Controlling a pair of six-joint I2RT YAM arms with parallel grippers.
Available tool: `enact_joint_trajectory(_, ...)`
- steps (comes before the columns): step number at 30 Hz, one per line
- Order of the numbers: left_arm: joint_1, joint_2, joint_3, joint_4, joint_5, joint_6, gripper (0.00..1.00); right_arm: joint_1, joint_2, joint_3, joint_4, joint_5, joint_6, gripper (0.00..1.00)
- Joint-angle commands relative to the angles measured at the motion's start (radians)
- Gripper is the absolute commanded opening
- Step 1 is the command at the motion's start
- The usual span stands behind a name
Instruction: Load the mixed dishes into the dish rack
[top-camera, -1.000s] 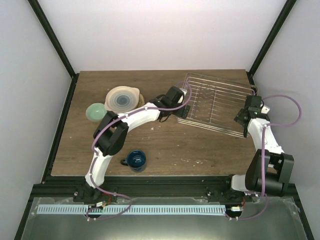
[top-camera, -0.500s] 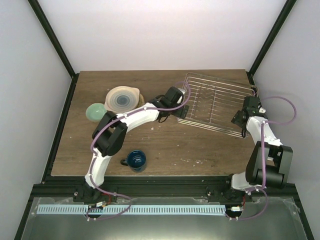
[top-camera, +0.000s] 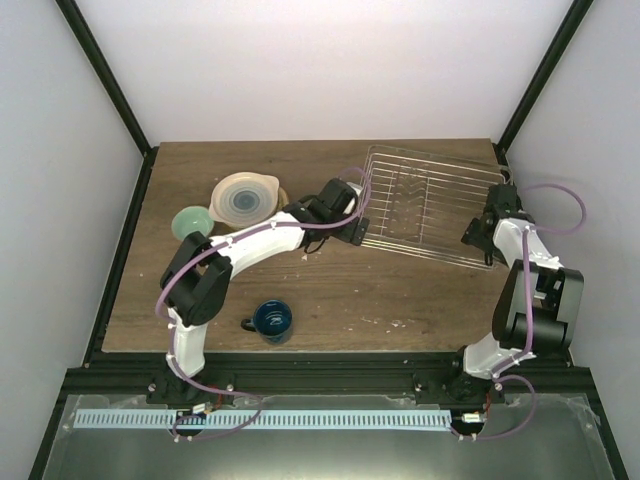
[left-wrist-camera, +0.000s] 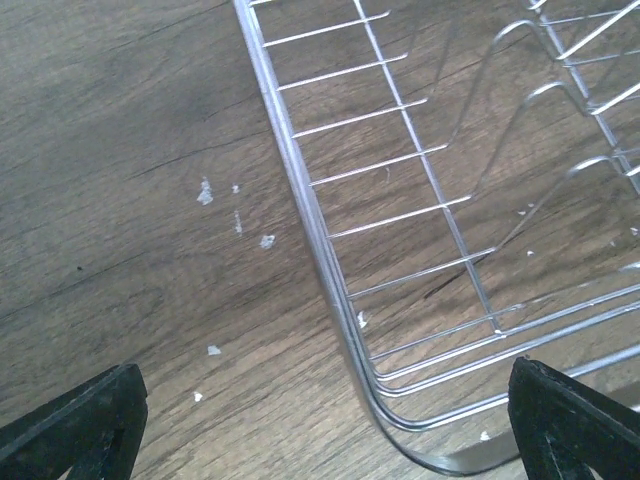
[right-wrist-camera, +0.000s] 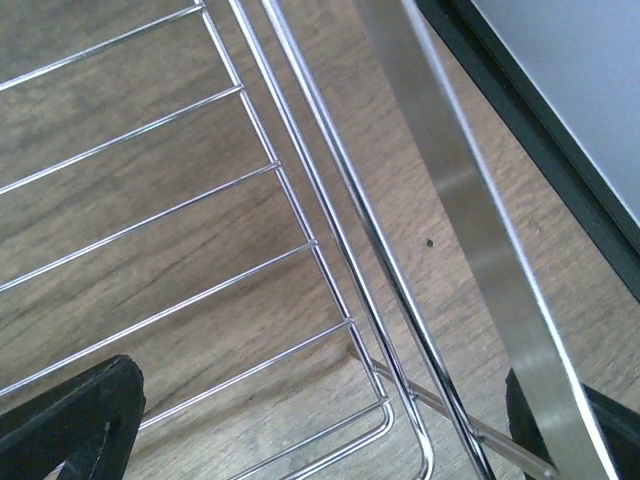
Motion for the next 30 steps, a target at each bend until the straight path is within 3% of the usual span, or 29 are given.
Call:
enact_joint_trajectory(1,-0.038,0.000,-0.017,-0.114,0.044,0.017,1.00,-0.004,0.016,0.098,-0.029,-0.017,-0.045,1.00)
enact_joint_trajectory(10,-0.047,0.026,0.001,-0.157,0.061,0.018,1.00,-0.005,0.050,0.151,-0.085,-0.044,-0.096,1.00)
enact_joint_trajectory(20,-0.043,0.106,0.104,-0.179,-0.040,0.014,1.00,-0.005,0.047,0.169,-0.097,-0.005,-0.098,1.00)
enact_joint_trajectory(30,0.013,0.189,0.197,-0.235,0.036,0.026,1.00,-0.005,0.038,0.177,-0.110,-0.006,-0.104,1.00)
